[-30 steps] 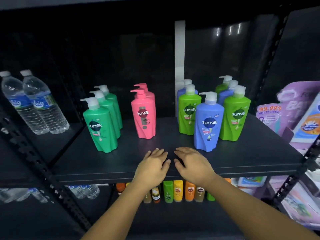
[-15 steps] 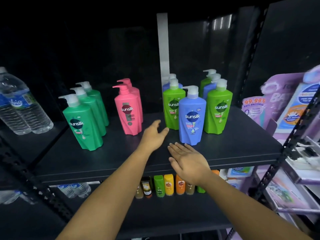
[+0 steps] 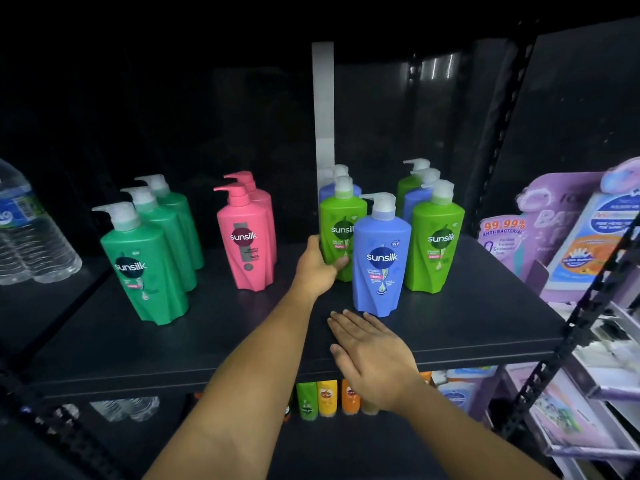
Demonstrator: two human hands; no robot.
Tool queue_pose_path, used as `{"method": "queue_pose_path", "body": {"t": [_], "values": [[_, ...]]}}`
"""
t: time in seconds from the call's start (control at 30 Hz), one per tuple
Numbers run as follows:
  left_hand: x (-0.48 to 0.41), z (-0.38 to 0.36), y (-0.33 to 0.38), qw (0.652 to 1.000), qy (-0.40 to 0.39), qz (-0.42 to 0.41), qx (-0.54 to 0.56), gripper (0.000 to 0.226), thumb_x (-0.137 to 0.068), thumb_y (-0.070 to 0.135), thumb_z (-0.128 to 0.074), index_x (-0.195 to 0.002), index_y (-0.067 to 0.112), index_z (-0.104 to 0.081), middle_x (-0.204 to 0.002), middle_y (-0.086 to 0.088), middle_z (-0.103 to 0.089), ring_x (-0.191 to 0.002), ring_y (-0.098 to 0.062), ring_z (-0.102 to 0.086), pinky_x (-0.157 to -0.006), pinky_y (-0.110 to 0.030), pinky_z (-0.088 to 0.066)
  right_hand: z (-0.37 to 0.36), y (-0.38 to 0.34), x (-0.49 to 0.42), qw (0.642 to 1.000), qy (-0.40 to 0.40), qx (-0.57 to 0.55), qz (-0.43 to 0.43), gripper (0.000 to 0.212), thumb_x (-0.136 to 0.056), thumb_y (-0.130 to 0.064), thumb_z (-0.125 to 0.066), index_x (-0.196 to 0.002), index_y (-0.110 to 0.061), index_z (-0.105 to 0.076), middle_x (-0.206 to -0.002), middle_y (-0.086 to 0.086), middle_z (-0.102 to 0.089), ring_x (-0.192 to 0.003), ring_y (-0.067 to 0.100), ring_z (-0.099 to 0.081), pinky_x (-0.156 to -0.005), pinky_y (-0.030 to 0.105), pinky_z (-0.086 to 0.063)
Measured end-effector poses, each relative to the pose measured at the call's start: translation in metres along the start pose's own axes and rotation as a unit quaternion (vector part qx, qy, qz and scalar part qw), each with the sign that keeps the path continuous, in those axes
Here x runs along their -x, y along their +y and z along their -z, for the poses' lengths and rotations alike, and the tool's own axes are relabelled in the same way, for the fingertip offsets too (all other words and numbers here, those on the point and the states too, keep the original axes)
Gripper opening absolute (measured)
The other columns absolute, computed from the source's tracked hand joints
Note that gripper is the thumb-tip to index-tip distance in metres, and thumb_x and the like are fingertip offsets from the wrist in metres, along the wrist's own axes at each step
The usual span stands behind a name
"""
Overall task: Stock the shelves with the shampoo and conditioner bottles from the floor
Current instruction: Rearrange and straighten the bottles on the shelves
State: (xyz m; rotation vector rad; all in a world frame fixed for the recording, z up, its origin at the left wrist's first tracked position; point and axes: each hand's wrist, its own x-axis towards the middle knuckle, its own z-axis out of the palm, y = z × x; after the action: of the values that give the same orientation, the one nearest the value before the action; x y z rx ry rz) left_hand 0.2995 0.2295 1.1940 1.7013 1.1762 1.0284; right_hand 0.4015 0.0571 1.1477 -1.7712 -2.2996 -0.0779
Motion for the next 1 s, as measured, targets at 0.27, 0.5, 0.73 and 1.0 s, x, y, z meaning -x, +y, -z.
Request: {"method": "queue_pose_path", "body": {"t": [0.27, 0.5, 0.73, 1.0], "values": [[0.028, 0.020, -0.014, 0.998, 0.036, -0.040, -0.045, 0.048, -0.092, 0.024, -0.075, -0.130, 0.020, -0.045, -0.122, 0.002, -0.064, -0.113, -0.015, -0.061, -0.099, -0.034, -0.048, 0.000, 0.000, -0.001, 1.000, 0.004, -0.013, -0.004, 0.060, -0.105, -0.050, -0.016, -0.160, -0.029, -0.023, -0.166, -0.014, -0.019, -0.154, 0.002, -0.006, -0.124, 0.026, 0.002], [0.067, 0.051, -0.037, 0.998, 0.038, -0.034, -0.025, 0.057, -0.094, 0.027, -0.072, -0.142, 0.032, -0.042, -0.131, 0.014, -0.062, -0.120, -0.003, -0.059, -0.110, -0.036, -0.046, 0.001, -0.001, 0.001, 0.999, 0.027, -0.039, -0.008, 0.058, -0.105, -0.052, -0.021, -0.158, -0.030, -0.031, -0.164, -0.016, -0.026, -0.153, 0.002, -0.013, -0.121, 0.021, 0.002], [0.088, 0.052, -0.031, 0.997, 0.053, -0.017, -0.053, 0.059, -0.098, 0.033, -0.066, -0.148, 0.031, -0.035, -0.134, 0.013, -0.058, -0.123, -0.011, -0.056, -0.107, -0.032, -0.043, 0.001, -0.005, 0.007, 0.979, 0.137, -0.145, -0.051, 0.048, -0.095, -0.046, -0.054, -0.140, -0.029, -0.058, -0.139, -0.014, -0.060, -0.132, 0.008, -0.049, -0.116, 0.033, -0.035], [0.086, 0.052, -0.032, 0.997, 0.036, -0.040, -0.060, 0.092, -0.088, 0.032, -0.077, -0.154, 0.041, -0.014, -0.147, 0.013, -0.052, -0.132, -0.012, -0.052, -0.114, -0.041, -0.040, 0.004, -0.004, 0.000, 0.851, 0.355, -0.329, -0.203, 0.085, -0.085, -0.015, -0.078, -0.152, -0.016, -0.025, -0.148, 0.004, -0.029, -0.137, 0.022, -0.036, -0.112, 0.032, -0.034]]}}
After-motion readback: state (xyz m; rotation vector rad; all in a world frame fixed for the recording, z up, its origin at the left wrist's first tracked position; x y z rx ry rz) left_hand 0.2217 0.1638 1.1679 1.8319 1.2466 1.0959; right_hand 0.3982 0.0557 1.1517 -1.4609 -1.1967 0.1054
